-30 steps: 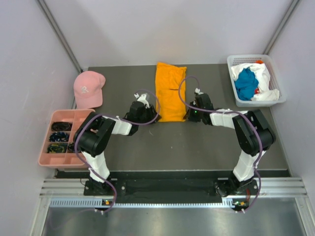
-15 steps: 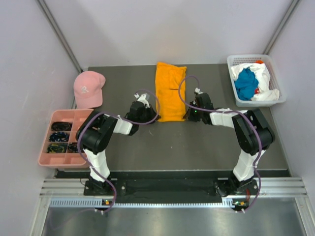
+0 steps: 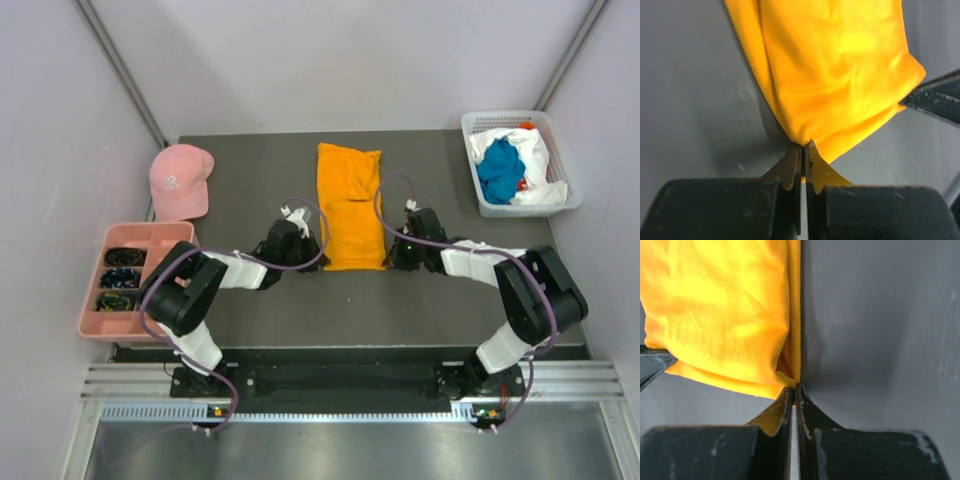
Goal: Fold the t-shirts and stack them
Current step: Grab one side of the 2/3 rectangular tshirt with both arms, then fold the long partially folded tshirt into a neat square
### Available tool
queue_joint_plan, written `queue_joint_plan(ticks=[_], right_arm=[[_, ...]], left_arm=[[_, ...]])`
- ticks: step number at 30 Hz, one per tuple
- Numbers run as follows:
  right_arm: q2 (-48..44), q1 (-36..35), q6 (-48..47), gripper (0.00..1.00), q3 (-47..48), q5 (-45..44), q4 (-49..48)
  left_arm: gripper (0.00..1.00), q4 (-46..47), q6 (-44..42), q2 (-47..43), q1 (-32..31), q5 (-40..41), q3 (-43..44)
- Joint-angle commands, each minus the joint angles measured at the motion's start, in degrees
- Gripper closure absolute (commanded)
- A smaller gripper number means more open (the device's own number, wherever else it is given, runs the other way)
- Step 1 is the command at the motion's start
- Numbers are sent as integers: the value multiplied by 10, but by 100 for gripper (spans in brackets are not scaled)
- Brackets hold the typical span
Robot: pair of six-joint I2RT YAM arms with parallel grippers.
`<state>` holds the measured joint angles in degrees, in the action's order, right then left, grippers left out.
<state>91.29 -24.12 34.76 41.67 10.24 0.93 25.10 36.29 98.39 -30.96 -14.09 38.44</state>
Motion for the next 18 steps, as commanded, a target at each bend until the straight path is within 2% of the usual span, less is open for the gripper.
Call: queue_joint_plan(ticks=[1, 6, 10, 18], right_arm=[[-54, -20, 10, 100, -32, -5, 72], [-122, -74, 36, 100, -72, -14, 124], [-180, -107, 72, 100, -104, -21, 163], [-322, -145, 126, 100, -154, -28, 256]], left_arm=[[100, -51, 7, -52, -37, 14, -39], [100, -90, 37, -121, -97, 36, -97], [100, -129, 63, -190, -120, 50, -139], [100, -248, 106, -387, -154, 81, -202]])
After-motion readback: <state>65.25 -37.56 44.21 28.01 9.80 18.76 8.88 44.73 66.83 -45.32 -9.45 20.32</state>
